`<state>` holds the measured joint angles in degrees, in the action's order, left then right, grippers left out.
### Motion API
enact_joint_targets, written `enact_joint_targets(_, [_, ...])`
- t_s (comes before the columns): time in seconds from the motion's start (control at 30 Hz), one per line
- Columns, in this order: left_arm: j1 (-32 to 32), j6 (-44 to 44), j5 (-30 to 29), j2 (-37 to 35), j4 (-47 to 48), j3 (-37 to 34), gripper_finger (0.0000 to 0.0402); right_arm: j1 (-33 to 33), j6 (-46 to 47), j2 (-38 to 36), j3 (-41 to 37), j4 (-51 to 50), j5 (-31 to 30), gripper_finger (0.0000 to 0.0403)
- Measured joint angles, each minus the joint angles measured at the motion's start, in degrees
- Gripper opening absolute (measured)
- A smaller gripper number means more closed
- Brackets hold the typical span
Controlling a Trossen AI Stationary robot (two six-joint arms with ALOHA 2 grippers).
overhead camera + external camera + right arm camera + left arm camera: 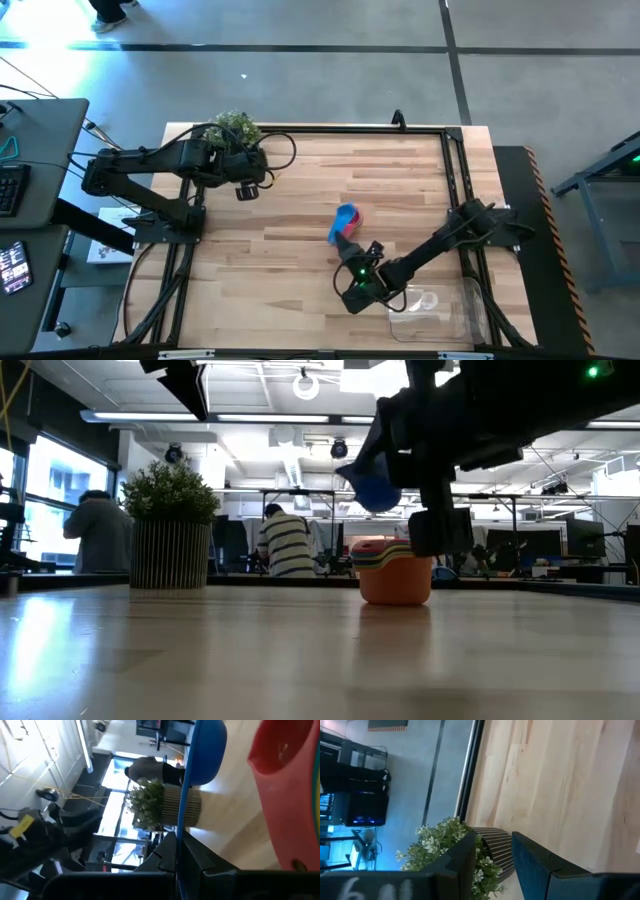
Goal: Nest measuring cups in basket
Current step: Stack the blue measuring cup on the red measuring cup
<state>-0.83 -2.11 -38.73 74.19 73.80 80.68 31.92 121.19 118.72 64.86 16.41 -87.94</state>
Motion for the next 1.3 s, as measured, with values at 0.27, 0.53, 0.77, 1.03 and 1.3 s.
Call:
enact_joint_targets(0.27, [0.01,-0.02,0.14,0.00,-0.11,0.00,0.0115,-0.03,4.22,0.12,-0.02,-2.03,2.44,0.0000])
enact_joint_targets(0.53, [0.01,-0.07,0.17,-0.01,-0.13,0.00,0.0115,-0.52,6.31,0.12,-0.04,-5.73,3.96,0.0000])
enact_joint_targets(0.77, [0.01,-0.07,0.19,0.00,-0.13,0.00,0.0115,-0.59,6.34,-0.07,-0.04,-10.99,5.28,0.0000])
enact_joint_targets(1.03, [0.01,-1.13,0.35,-0.02,-0.19,0.00,0.0115,-0.12,6.44,-3.65,-0.11,-21.71,11.94,0.0000])
enact_joint_targets(1.3, [0.01,-1.12,1.31,0.00,-0.41,0.01,0.0115,-1.74,6.90,-4.23,-0.11,-23.31,16.39,0.0000])
